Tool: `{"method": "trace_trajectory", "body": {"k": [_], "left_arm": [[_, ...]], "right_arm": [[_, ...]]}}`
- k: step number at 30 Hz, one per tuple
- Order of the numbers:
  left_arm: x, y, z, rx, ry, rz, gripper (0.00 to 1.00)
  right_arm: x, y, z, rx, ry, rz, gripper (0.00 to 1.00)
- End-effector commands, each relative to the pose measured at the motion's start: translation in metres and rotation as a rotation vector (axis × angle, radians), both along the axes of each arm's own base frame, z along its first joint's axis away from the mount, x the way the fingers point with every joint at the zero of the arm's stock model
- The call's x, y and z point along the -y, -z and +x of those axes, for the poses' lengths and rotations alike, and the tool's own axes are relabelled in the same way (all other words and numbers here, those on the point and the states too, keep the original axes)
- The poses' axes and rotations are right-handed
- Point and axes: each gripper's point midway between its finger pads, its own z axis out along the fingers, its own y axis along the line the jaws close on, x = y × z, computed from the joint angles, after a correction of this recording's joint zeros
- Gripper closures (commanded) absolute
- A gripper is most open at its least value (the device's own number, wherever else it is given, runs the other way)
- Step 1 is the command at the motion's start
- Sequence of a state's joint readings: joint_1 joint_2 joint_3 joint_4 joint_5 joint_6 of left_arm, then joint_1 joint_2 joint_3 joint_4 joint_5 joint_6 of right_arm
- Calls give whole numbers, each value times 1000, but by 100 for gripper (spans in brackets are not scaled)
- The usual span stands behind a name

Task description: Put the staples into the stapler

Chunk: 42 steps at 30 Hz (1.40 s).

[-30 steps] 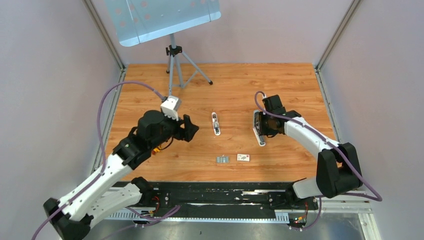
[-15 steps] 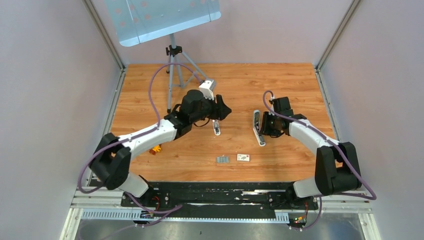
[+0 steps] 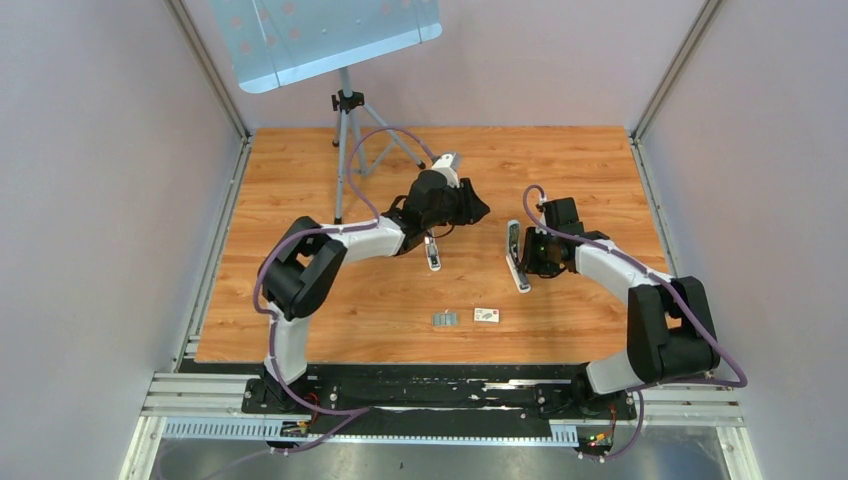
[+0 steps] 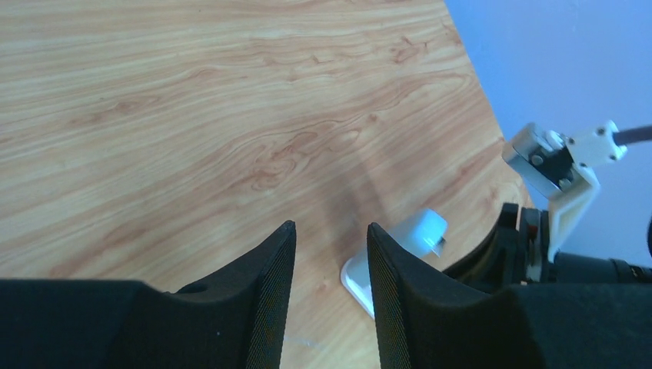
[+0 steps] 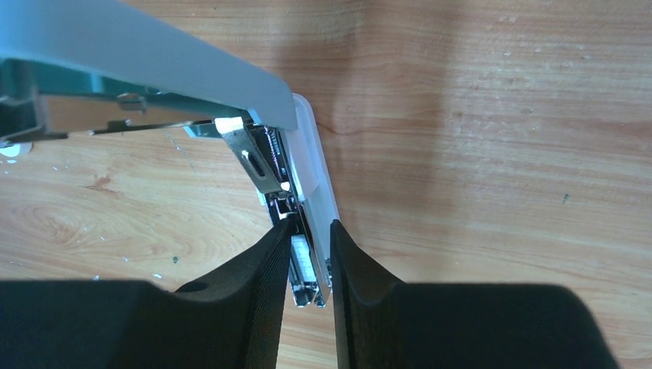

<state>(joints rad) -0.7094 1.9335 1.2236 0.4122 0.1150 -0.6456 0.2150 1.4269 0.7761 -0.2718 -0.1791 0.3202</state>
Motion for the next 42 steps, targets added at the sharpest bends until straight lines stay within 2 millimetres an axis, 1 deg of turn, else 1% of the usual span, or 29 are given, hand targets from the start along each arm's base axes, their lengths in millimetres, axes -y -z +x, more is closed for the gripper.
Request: {"method": "trace_trajectory", "body": {"k": [1, 5, 7, 9, 13, 16, 21, 26, 30, 33, 36, 38, 40, 42], "left_arm": [[24, 4, 15, -9, 14, -67, 59], [38, 18, 24, -36, 23, -84, 59], [47, 18, 29, -42, 37, -103, 59], [55, 21, 30, -60, 60, -117, 59], [70, 24, 19, -69, 124, -132, 60], [77, 26, 6, -61, 167, -110, 60], [79, 25, -15, -65, 215, -113, 62], [80, 17, -36, -41, 250, -97, 63], [80, 18, -47, -11, 255, -39, 64], [85, 19, -54, -4, 273, -32, 64], [87, 19, -57, -7, 279, -43, 64], [85, 21, -55, -12, 262, -38, 64], [79, 23, -50, -22, 220, -10, 64], [72, 18, -47, -2, 186, -10, 63]], "right_arm": [[5, 15, -2, -26, 2, -12, 72], [7, 17, -3, -24, -5, -21, 72], [8, 17, -4, -19, -8, -24, 72], [8, 17, -4, -15, -13, -28, 73], [9, 20, -6, -15, -15, -35, 73], [10, 22, -7, -19, -14, -36, 73], [10, 20, -7, -8, -9, -37, 73], [10, 14, -5, 9, -6, -34, 73], [12, 15, -6, 6, -3, -40, 73], [12, 13, -4, 13, -7, -42, 73], [13, 14, -5, 11, -7, -49, 73], [14, 13, -5, 14, -5, -52, 73], [14, 10, -4, 23, -2, -52, 73], [13, 1, -1, 38, 1, -44, 73]]}}
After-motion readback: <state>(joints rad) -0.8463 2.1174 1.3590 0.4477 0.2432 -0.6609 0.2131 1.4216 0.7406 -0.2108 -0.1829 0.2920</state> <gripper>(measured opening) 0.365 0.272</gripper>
